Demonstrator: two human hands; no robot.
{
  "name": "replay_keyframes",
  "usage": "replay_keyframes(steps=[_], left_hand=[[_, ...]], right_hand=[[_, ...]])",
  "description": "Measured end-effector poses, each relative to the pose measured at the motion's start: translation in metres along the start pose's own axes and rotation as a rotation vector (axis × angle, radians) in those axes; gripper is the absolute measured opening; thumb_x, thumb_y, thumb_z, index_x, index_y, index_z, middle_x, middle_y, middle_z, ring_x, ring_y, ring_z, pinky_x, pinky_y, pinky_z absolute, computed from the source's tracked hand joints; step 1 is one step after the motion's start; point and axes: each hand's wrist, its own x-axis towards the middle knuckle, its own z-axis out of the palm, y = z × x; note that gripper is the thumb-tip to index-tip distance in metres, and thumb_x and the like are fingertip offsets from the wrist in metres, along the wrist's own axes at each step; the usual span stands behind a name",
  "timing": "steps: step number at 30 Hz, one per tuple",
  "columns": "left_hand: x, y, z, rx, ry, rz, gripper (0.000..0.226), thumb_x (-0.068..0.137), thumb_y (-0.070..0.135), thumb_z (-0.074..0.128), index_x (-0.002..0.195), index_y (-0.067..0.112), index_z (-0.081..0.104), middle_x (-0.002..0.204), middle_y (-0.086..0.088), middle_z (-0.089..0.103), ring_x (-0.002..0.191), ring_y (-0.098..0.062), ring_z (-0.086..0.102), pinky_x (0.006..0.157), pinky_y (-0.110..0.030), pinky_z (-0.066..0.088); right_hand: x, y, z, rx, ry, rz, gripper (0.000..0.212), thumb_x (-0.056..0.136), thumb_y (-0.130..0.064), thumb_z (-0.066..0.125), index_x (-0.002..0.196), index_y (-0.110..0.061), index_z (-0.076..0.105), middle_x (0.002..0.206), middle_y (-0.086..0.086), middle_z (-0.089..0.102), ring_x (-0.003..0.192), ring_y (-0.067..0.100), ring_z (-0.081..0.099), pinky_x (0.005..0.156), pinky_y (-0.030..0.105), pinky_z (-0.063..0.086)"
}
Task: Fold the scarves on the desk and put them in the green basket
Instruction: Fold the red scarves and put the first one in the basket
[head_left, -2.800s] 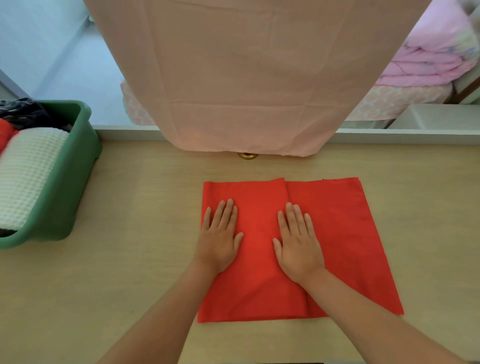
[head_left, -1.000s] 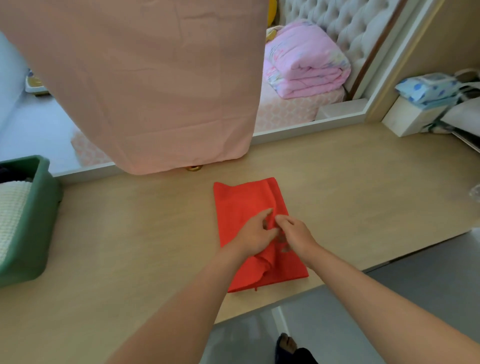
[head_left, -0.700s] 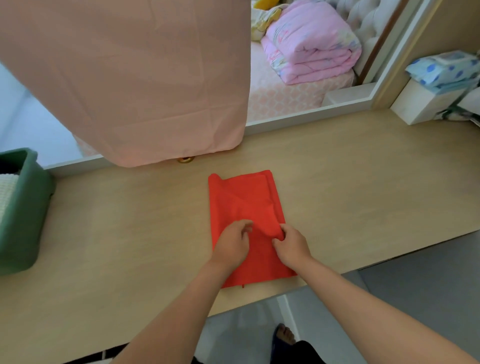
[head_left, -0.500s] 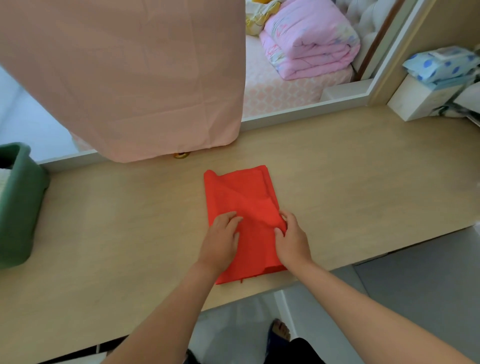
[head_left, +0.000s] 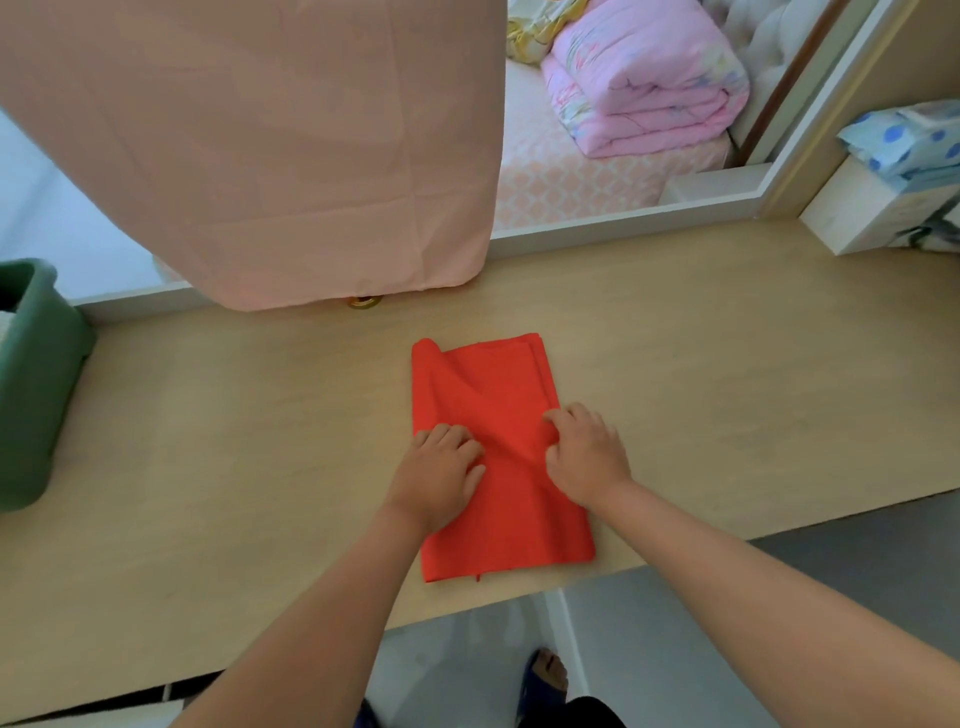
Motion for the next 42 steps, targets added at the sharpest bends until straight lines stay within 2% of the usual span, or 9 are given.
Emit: replay_keyframes(steps=[12, 18, 23, 27, 30, 34, 36, 39, 42], left_hand=[[0.036, -0.01, 0.019, -0.062, 0.222, -0.14, 0.056, 0.094, 0.04, 0.047, 0.143, 0.013, 0.045, 0.149, -0.007, 0.042, 0.139, -0.027, 0.035, 0.115, -0.037, 0.024], [0.028, -0.011, 0.027, -0.053, 0.113, -0.094, 0.064, 0.097, 0.043, 0.043, 0.154, 0.017, 0.028, 0.161, -0.007, 0.021, 0.15, -0.026, 0.013, 0.119, -0.047, 0.021], [0.031, -0.013, 0.033, -0.023, -0.015, -0.161, 0.066, 0.097, 0.054, 0.035, 0.156, 0.027, 0.021, 0.162, -0.007, 0.02, 0.15, -0.026, 0.016, 0.121, -0.041, 0.016], [0.065, -0.023, 0.022, 0.043, 0.072, -0.148, 0.051, 0.096, 0.044, 0.037, 0.139, 0.021, 0.053, 0.138, -0.007, 0.053, 0.126, -0.028, 0.05, 0.104, -0.04, 0.035], [0.089, -0.035, 0.021, 0.083, 0.002, -0.125, 0.058, 0.095, 0.047, 0.028, 0.145, 0.023, 0.045, 0.154, -0.007, 0.038, 0.141, -0.027, 0.035, 0.114, -0.044, 0.03], [0.087, -0.053, 0.032, 0.056, -0.194, -0.195, 0.075, 0.086, 0.063, 0.001, 0.155, 0.035, -0.001, 0.164, 0.0, -0.009, 0.151, -0.02, -0.008, 0.123, -0.04, 0.0], [0.082, -0.055, 0.032, 0.049, -0.21, -0.233, 0.076, 0.084, 0.066, -0.001, 0.154, 0.037, -0.009, 0.161, 0.0, -0.018, 0.15, -0.02, -0.016, 0.122, -0.039, -0.004], [0.077, -0.051, 0.028, 0.103, -0.196, -0.26, 0.078, 0.087, 0.065, 0.002, 0.156, 0.03, -0.001, 0.162, -0.005, -0.012, 0.151, -0.023, -0.011, 0.123, -0.043, -0.001], [0.067, -0.039, 0.022, 0.087, -0.056, -0.167, 0.071, 0.094, 0.056, 0.024, 0.155, 0.021, 0.022, 0.163, -0.007, 0.009, 0.151, -0.025, 0.006, 0.122, -0.046, 0.007]], right_hand=[[0.123, -0.01, 0.011, 0.302, -0.119, 0.227, 0.042, 0.092, -0.032, 0.062, 0.13, -0.014, 0.056, 0.125, 0.008, 0.064, 0.118, 0.03, 0.058, 0.096, 0.034, 0.045], [0.13, -0.005, 0.0, 0.597, 0.199, 0.284, 0.019, 0.085, -0.004, 0.052, 0.093, -0.019, 0.061, 0.105, 0.005, 0.063, 0.1, 0.024, 0.059, 0.08, 0.024, 0.038], [0.133, 0.006, 0.003, 0.608, 0.193, 0.351, 0.025, 0.088, -0.004, 0.054, 0.11, -0.015, 0.057, 0.113, 0.009, 0.059, 0.104, 0.027, 0.059, 0.087, 0.031, 0.044], [0.122, 0.001, 0.003, 0.114, 0.361, 0.021, 0.046, 0.081, -0.01, 0.063, 0.126, -0.014, 0.053, 0.129, 0.014, 0.049, 0.115, 0.033, 0.05, 0.095, 0.045, 0.042], [0.108, -0.005, 0.017, -0.051, 0.324, -0.317, 0.042, 0.084, -0.022, 0.057, 0.126, -0.018, 0.058, 0.135, 0.012, 0.051, 0.119, 0.032, 0.05, 0.094, 0.046, 0.042], [0.1, 0.002, 0.034, -0.142, -0.17, -0.228, 0.072, 0.099, -0.054, 0.031, 0.158, -0.02, 0.009, 0.166, 0.005, 0.003, 0.152, 0.024, 0.003, 0.122, 0.044, 0.011], [0.104, 0.011, 0.034, -0.248, -0.24, -0.22, 0.077, 0.097, -0.063, 0.018, 0.157, -0.023, -0.01, 0.164, 0.001, -0.017, 0.151, 0.017, -0.016, 0.123, 0.043, -0.003], [0.102, 0.011, 0.031, -0.366, -0.21, -0.262, 0.081, 0.089, -0.063, -0.003, 0.157, -0.018, -0.01, 0.163, 0.006, -0.018, 0.15, 0.02, -0.018, 0.123, 0.043, -0.009], [0.086, 0.001, 0.032, -0.317, -0.023, -0.317, 0.075, 0.093, -0.05, 0.013, 0.157, -0.01, 0.018, 0.164, 0.014, 0.004, 0.153, 0.026, 0.001, 0.122, 0.044, 0.003]])
